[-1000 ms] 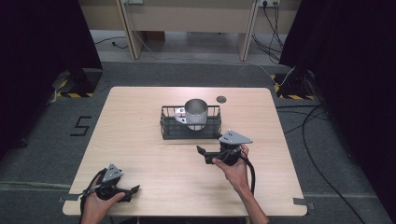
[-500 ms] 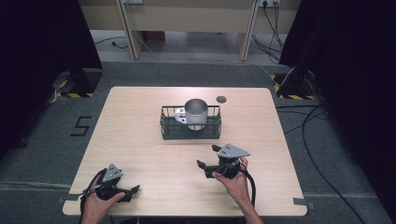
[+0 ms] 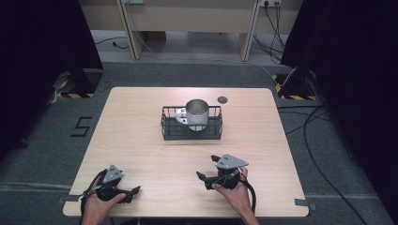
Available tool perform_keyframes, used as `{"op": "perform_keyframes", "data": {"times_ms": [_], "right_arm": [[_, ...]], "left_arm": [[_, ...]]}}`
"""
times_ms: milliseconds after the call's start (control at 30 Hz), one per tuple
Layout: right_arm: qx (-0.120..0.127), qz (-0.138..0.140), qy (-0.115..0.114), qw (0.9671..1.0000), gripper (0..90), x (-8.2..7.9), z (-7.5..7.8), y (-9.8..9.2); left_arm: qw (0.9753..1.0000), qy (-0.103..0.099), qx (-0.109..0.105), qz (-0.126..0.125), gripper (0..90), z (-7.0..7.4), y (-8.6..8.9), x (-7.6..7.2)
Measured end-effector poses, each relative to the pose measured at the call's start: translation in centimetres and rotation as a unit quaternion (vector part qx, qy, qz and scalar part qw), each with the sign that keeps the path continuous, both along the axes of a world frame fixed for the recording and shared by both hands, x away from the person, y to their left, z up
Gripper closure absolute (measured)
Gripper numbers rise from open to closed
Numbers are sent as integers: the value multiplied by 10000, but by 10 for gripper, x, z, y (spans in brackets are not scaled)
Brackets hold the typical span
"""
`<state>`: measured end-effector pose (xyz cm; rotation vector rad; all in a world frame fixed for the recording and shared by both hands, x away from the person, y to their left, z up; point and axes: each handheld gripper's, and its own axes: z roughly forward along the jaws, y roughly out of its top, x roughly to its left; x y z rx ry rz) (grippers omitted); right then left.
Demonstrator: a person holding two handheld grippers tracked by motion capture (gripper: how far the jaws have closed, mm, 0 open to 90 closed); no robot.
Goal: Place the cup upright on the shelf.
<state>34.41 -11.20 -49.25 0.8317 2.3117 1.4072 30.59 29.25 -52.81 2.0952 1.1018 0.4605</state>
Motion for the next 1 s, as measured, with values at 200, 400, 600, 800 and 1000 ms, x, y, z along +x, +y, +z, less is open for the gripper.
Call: {"op": "perform_keyframes", "data": {"times_ms": [200,400,600,800,1000], "right_arm": [[-78,22,125,9999,165,-7,-6,-3],[-150,25,234,9996,160,-12,-12,-4],[-317,36,405,9987,160,-19,-19,-5],[-485,36,558,9973,156,-23,-24,-6],[-738,56,692,9949,155,-24,-27,-4]], "left_arm": [[10000,0,0,0,9,0,0,0],[10000,1,1,-1,9,0,0,0],[10000,0,-1,1,9,0,0,0],[10000,0,0,0,9,0,0,0],[10000,1,-1,1,9,0,0,0]]}}
